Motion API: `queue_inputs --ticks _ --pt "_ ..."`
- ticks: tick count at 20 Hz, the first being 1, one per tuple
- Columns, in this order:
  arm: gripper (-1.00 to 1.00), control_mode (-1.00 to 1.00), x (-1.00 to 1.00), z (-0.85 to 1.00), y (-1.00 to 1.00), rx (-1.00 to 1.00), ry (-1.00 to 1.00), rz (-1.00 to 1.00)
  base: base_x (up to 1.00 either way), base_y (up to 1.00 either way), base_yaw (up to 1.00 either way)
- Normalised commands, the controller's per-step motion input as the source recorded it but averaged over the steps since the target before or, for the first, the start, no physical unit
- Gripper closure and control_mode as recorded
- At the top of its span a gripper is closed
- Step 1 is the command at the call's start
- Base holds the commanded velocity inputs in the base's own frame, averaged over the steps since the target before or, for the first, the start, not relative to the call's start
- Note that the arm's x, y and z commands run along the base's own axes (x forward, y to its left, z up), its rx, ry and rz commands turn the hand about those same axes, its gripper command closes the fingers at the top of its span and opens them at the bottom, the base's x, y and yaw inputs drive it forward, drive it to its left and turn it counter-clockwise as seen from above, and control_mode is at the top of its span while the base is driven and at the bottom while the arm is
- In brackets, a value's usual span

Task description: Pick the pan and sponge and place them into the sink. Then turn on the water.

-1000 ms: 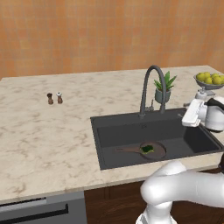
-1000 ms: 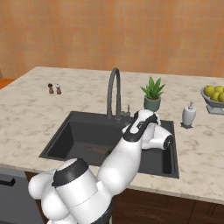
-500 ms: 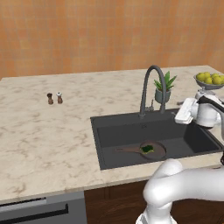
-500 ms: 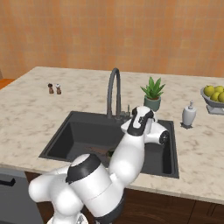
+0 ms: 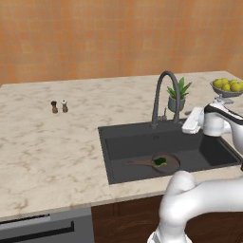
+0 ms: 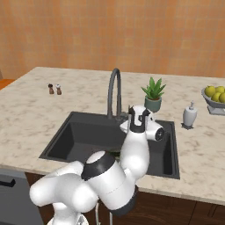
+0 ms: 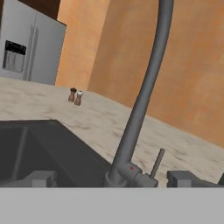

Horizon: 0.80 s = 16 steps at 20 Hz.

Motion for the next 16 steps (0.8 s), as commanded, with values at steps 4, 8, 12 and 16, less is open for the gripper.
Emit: queue_inputs --ticks 4,8,12,16 --pt "-1.0 -1.0 0.48 -0.23 0.0 0.0 0.05 0.0 0.0 0.0 0.0" --pt "-1.0 -1.0 0.45 -0.05 0.0 0.0 0.0 0.0 0.0 0.0 0.0" --pt "-1.0 -1.0 0.35 -0.05 0.0 0.0 0.0 0.0 0.0 0.0 0.0" --pt "-1.0 -1.0 0.33 -0.17 0.05 0.0 0.0 0.0 0.0 0.0 0.0"
